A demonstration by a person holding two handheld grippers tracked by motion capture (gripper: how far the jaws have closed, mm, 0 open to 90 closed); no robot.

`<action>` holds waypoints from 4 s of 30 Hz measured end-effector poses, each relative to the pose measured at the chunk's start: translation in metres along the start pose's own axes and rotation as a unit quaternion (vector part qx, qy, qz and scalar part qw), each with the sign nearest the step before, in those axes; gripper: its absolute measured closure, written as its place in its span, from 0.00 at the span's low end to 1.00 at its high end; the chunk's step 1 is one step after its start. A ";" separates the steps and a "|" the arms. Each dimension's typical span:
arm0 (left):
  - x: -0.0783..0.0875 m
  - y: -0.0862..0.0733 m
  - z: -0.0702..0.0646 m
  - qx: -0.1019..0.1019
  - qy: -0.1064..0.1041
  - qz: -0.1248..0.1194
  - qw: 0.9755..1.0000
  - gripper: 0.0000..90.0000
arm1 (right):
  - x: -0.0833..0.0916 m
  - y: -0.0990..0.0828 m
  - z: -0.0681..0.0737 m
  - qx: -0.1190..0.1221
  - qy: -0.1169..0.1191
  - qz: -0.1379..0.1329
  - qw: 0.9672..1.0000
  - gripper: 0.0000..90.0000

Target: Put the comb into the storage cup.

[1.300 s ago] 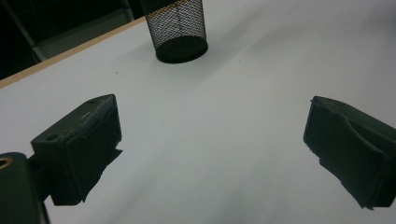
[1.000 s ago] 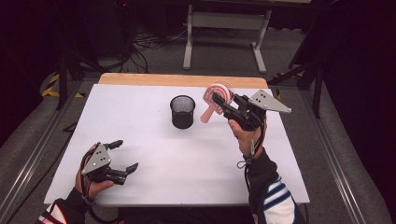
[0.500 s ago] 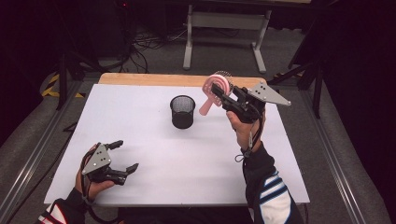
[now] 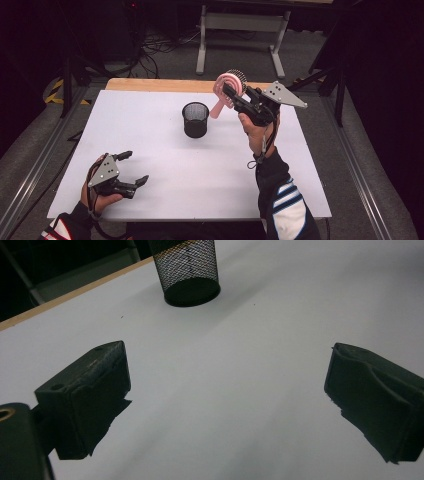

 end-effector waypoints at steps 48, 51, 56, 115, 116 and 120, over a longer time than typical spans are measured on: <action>0.001 -0.001 -0.002 0.004 -0.007 -0.003 1.000 0.07 | -0.055 -0.045 0.020 -0.023 0.000 0.035 0.999 0.71; 0.000 -0.001 -0.002 0.003 -0.007 -0.002 1.000 0.07 | -0.055 -0.051 0.021 -0.030 0.002 0.040 0.999 0.71; -0.001 -0.001 -0.002 0.003 -0.008 0.000 1.000 0.07 | -0.056 -0.056 0.025 -0.036 0.006 0.042 0.998 0.71; -0.004 -0.004 -0.003 0.001 -0.011 0.011 1.000 0.07 | -0.057 -0.128 -0.006 -0.047 -0.038 0.129 0.990 0.62; -0.004 -0.004 -0.003 0.000 -0.011 0.010 1.000 0.07 | -0.057 -0.128 -0.006 -0.043 -0.039 0.129 0.990 0.61; -0.005 -0.004 -0.003 -0.001 -0.010 0.011 1.000 0.07 | -0.055 -0.127 -0.007 -0.031 -0.049 0.130 0.990 0.57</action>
Point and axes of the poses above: each handheld gripper's, and its own axes: x roughly backward along the jaws, y roughly out of its top, z roughly to its left, the point moved 9 cm from there along -x, roughly forward along the jaws, and after that the axes turned 13 degrees about -y, right-handed, at the moved point
